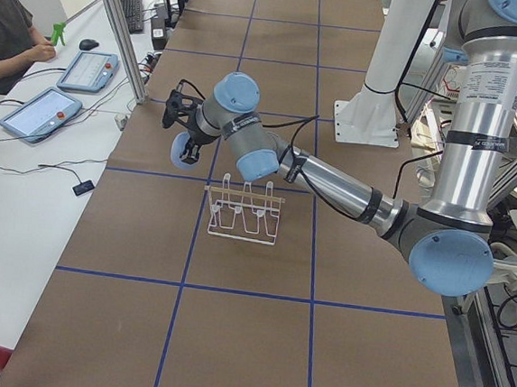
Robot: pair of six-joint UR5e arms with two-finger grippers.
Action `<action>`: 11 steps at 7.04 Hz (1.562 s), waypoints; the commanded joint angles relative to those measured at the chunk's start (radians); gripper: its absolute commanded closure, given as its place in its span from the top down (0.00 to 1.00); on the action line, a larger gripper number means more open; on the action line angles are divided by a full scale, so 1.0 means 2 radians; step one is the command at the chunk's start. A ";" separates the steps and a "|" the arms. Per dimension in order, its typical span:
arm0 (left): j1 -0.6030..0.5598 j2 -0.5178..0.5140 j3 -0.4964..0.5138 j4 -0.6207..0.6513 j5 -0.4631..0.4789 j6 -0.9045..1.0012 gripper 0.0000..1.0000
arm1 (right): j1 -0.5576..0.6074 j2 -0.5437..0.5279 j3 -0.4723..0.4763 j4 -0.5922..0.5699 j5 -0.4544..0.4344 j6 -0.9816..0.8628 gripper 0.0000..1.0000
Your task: Hang cup on cup holder
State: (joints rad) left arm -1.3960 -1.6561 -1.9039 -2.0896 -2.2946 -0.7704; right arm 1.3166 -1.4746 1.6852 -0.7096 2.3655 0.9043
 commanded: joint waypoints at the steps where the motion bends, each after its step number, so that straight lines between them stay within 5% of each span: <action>1: 0.049 -0.002 -0.049 0.159 0.043 0.059 0.00 | 0.017 0.001 0.001 -0.088 -0.002 -0.086 1.00; 4: 0.096 -0.050 -0.090 0.303 0.057 0.059 0.00 | 0.020 -0.010 0.000 -0.106 0.000 -0.121 1.00; 11: 0.156 -0.040 -0.079 0.287 0.105 0.053 0.00 | 0.020 -0.029 0.000 -0.109 0.007 -0.121 1.00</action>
State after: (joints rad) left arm -1.0932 -1.7426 -2.0727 -1.5027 -2.0893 -0.6633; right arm 1.3561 -1.5276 1.6842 -0.9241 2.3746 0.6627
